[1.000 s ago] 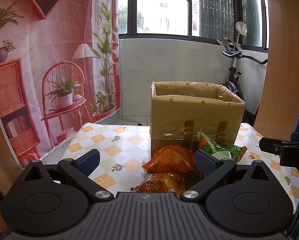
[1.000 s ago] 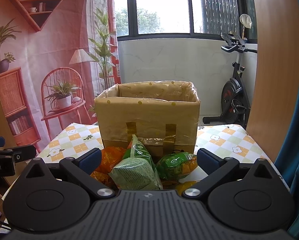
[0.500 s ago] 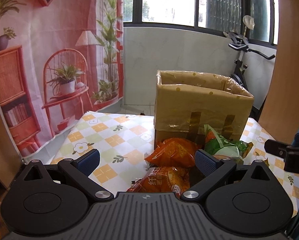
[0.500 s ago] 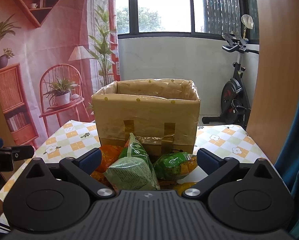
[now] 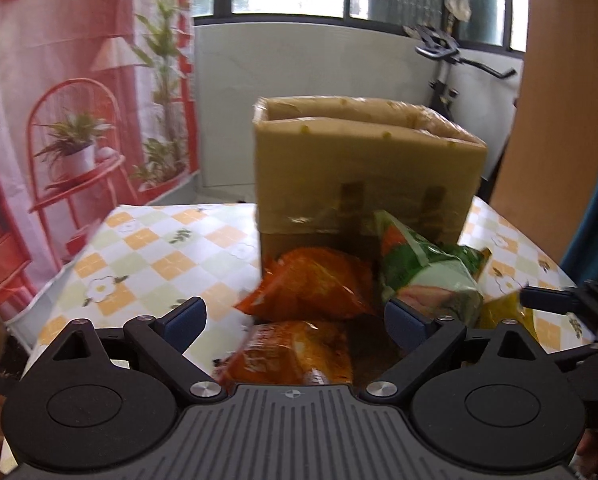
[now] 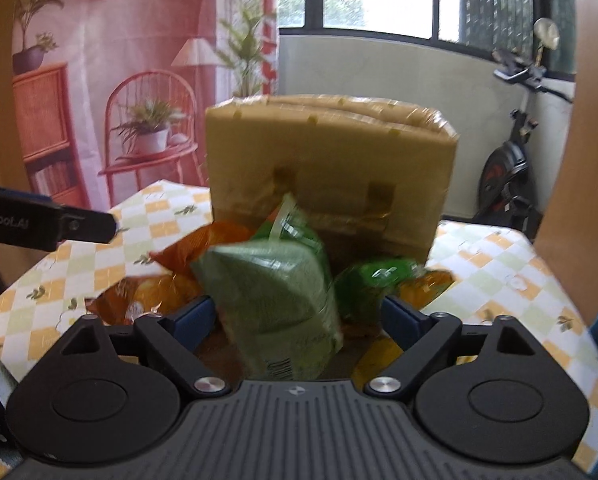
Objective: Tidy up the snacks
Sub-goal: 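Close both grippers on the light green snack bag from either side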
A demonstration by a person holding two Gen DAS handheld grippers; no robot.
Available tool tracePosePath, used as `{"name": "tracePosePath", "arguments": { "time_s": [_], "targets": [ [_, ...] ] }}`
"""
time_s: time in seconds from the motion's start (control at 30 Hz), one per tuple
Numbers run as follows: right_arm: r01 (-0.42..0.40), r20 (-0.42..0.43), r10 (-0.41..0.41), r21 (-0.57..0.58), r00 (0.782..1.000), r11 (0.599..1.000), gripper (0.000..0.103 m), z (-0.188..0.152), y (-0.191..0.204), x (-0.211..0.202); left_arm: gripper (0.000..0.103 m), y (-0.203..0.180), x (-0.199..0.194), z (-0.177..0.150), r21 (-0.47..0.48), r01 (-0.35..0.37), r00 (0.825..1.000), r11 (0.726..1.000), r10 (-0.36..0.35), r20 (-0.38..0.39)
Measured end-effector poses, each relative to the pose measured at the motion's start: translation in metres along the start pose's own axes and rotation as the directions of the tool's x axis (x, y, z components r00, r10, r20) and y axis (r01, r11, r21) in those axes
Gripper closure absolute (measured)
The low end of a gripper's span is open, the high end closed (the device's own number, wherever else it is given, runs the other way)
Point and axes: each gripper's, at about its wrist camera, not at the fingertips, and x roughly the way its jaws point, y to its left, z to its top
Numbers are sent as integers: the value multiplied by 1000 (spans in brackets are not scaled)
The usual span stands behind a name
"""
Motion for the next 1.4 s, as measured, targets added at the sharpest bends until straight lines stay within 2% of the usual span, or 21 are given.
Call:
{"name": "tracePosePath", "arguments": {
  "time_s": [0.17,0.37,0.4,0.47,0.6,0.67,0.73,0.8,1.0,1.4],
  "targets": [
    [-33,-17,32,-28,999,999,14,-9,2,19,6,-8,6,5,9,47,999,999,-47,24],
    [-49,-54,48,-13,997,999,15,-21,-5,34,8,-33,15,19,28,151,988,988,-152,33],
    [-49,-61,49,-9,997,999,15,-23,-6,36,10,-38,17,21,34,170,985,985,-171,36],
    [-58,-67,58,6,996,998,15,-26,-9,39,22,-50,23,23,63,202,978,977,-205,47],
    [-66,-76,68,27,995,997,15,-29,-12,43,29,-74,40,22,141,249,968,958,-251,0],
    [-68,-76,69,23,995,997,15,-30,-12,44,43,-77,49,18,148,248,969,958,-246,-32],
    [-69,-82,71,22,994,997,15,-31,-12,45,48,-74,58,16,125,255,967,959,-249,-59],
    [-73,-87,75,27,993,997,15,-32,-13,46,50,-65,58,13,79,271,962,959,-268,-45],
    [-88,-101,92,47,991,995,15,-32,-14,48,50,-44,60,8,49,226,974,973,-225,-26],
    [-122,-120,127,51,985,991,15,-31,-4,55,50,-12,62,-3,-46,165,985,985,-167,-35]
  ]
}}
